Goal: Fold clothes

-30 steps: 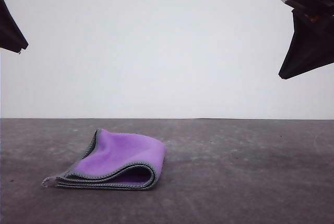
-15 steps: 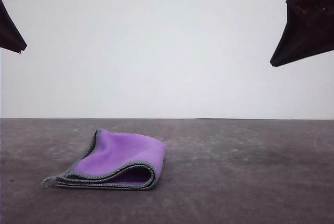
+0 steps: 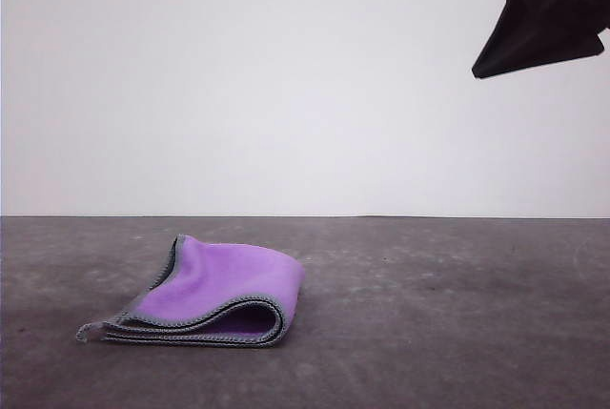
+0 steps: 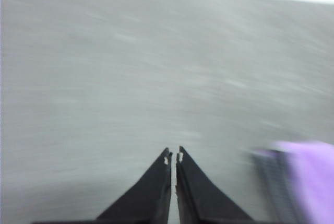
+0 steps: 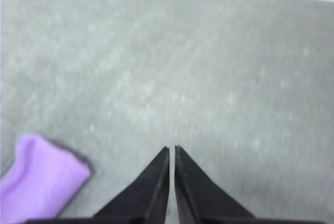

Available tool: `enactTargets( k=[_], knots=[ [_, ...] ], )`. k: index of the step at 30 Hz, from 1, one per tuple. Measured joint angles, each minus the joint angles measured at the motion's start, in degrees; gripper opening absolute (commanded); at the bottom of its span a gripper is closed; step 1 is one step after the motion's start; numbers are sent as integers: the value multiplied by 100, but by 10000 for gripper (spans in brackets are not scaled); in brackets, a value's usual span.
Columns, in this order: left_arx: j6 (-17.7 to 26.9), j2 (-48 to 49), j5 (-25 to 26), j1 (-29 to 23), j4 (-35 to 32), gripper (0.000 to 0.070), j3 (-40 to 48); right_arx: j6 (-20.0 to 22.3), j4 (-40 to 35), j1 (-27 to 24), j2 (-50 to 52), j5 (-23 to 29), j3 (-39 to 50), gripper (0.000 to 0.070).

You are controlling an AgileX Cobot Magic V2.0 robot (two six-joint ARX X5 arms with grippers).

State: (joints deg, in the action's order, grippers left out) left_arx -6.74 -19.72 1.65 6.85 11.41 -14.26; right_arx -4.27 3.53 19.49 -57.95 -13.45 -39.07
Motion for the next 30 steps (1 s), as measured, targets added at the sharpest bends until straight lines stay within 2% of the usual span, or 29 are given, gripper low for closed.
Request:
enactTargets(
  k=[5,12,21,30],
  knots=[
    [259,984,-177,-545,-6,0,540,0,-346,0,0,0,0,11],
    [384,1859,-178,-854,-11,0,1112,0,-767,0,0,0,0,11],
    [423,1951,-180,-715,-143,0,1239,0,-1109,0,0,0,0,11],
    [356,1940,-175,-640,-141,0,1239,0,-1111,0,0,0,0,11]
  ],
)
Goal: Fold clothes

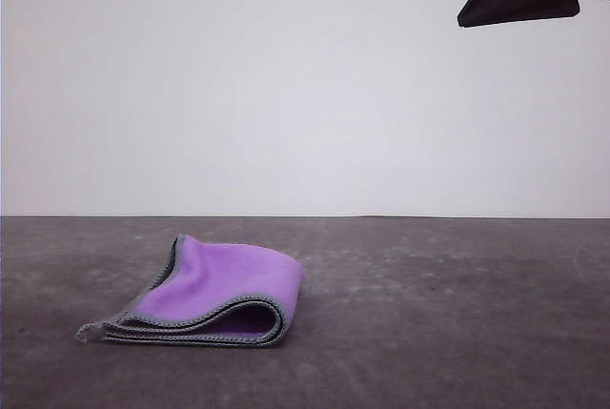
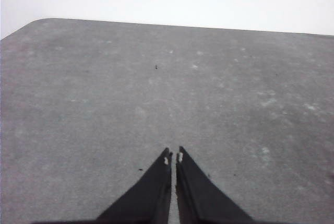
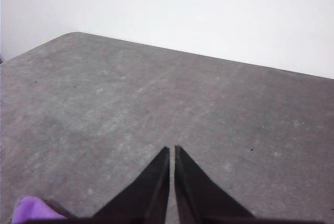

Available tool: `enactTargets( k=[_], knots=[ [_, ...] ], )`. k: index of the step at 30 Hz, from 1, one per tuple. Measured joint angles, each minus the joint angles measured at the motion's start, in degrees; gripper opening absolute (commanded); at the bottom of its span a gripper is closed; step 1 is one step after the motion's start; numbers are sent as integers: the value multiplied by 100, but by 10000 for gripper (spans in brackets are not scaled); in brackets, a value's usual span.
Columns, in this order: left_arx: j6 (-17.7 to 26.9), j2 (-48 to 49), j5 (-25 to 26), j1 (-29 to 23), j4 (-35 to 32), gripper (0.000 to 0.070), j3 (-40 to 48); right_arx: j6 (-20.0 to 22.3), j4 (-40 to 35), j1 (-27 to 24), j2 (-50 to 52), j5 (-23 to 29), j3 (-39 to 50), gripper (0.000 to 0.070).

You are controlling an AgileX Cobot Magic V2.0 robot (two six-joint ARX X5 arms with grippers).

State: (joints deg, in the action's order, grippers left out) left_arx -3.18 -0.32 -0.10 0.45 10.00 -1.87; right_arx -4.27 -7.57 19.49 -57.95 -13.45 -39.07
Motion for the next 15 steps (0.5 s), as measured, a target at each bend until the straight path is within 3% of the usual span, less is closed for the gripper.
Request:
enactTargets(
  k=[12,15],
  knots=[
    [-9,0,0,0,-2,0,0,6,1,0,1,0,0,11],
    [-31,0,0,0,-2,0,0,229,86,-22,80,69,0,11]
  ],
)
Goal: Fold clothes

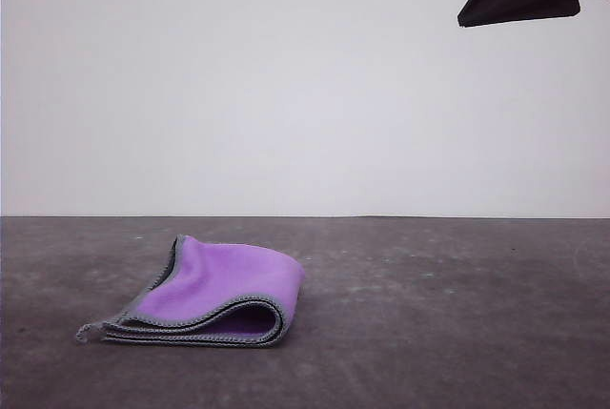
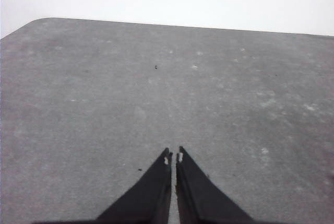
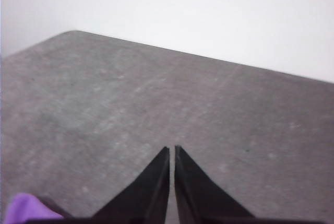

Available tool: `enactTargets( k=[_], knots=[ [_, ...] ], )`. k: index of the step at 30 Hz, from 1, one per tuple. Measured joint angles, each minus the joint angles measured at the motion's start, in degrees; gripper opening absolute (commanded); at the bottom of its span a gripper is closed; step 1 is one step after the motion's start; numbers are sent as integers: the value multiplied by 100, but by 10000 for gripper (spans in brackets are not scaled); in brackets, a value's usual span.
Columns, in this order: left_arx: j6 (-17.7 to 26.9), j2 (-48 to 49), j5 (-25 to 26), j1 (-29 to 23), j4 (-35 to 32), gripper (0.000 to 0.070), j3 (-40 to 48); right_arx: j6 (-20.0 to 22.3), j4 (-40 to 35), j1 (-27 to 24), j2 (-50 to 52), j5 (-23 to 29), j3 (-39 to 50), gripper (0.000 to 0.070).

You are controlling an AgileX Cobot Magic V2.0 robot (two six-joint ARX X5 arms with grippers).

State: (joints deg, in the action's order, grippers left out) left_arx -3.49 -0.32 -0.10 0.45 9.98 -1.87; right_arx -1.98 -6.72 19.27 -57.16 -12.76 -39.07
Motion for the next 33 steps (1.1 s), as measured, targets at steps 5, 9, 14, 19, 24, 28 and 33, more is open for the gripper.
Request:
enactTargets(
  k=[5,9,14,19,24,28,33],
  knots=[
    [-19,0,0,0,0,0,0,415,813,-112,456,382,0,11],
    [-19,0,0,0,0,0,0,506,1791,-371,942,987,130,11],
    [-19,0,0,0,0,0,0,514,1955,-871,2003,1264,862,11],
    [-19,0,0,0,0,0,0,514,1933,-1350,3201,1280,1802,11],
    [-19,0,0,0,0,0,0,514,1949,-1676,4407,1299,2626,11],
    [-19,0,0,0,0,0,0,504,1924,-1764,5292,1304,3136,11],
    [-21,0,0,0,-2,0,0,336,1835,-1821,5700,1243,3655,11]
  ],
)
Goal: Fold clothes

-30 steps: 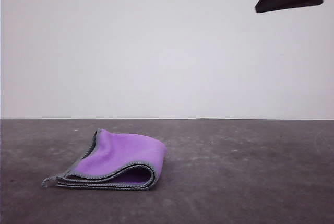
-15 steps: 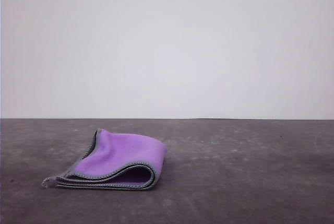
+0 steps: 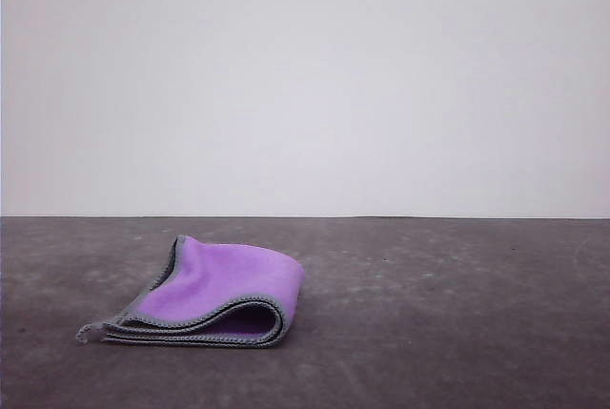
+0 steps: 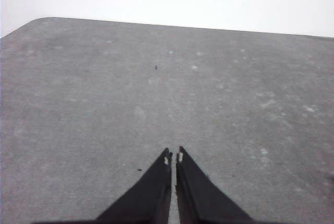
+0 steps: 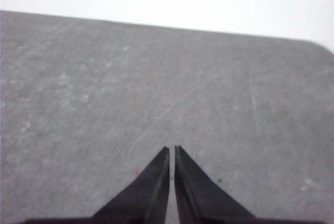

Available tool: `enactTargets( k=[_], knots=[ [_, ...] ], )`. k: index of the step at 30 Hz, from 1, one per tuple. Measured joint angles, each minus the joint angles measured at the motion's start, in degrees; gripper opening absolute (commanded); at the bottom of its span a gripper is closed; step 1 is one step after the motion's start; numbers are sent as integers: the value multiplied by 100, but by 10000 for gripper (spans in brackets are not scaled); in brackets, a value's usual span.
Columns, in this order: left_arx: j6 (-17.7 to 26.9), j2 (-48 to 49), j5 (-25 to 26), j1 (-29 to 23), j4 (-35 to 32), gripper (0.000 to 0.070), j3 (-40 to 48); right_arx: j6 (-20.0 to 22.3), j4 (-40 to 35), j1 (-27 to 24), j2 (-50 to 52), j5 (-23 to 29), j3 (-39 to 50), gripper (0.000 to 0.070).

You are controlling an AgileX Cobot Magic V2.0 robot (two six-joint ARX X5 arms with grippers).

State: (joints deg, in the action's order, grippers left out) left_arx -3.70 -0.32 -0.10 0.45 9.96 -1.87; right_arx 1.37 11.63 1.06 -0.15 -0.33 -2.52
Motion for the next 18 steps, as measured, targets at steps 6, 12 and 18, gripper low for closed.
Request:
enactTargets(
  k=[6,12,18],
  knots=[
    [-1,0,0,0,-2,0,0,-174,-202,-76,-10,15,161,11],
    [1,0,0,0,-2,0,0,-180,-202,-194,-10,33,161,11],
    [1,0,1,0,-2,0,0,-180,-202,-192,-10,32,161,11]
  ],
)
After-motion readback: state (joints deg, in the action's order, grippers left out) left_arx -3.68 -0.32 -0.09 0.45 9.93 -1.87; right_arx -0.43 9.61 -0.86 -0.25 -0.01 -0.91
